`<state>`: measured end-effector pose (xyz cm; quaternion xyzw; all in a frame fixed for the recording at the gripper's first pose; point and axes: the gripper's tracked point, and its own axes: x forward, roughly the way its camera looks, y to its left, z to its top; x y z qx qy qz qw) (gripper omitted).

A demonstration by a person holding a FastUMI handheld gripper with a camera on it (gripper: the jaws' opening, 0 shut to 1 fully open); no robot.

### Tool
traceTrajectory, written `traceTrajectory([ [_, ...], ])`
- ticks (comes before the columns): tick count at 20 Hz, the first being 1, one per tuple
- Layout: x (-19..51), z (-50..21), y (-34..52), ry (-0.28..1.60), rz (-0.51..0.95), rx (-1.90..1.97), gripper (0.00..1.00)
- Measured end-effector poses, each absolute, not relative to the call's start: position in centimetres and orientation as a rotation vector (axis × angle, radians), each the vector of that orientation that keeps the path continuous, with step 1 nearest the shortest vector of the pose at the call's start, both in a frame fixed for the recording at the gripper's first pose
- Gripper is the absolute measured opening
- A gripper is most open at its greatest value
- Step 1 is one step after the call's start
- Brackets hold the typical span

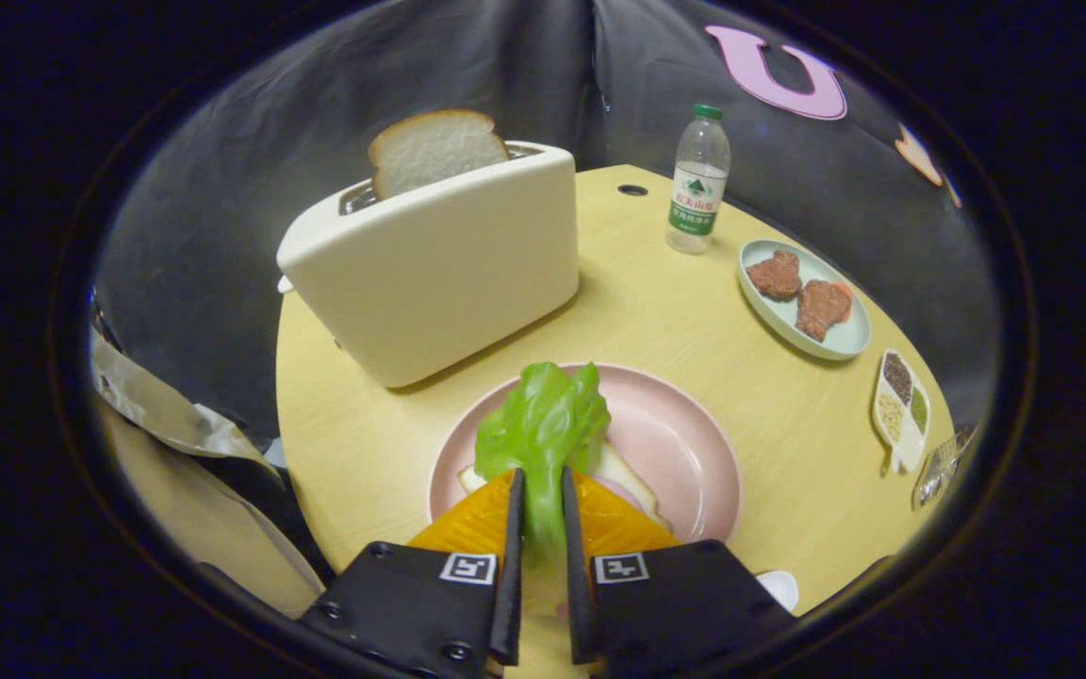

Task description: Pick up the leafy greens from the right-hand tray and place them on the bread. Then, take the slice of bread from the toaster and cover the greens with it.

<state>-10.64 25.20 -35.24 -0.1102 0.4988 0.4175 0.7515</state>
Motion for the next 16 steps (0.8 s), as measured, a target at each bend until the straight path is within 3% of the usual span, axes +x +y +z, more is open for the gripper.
traceTrajectory([
  [11,-10.8,-35.3,24.2,1.098,0.911,-0.264,0.87],
  [16,-9.8,-32.9,24.9,1.053,0.884,-0.276,0.95],
])
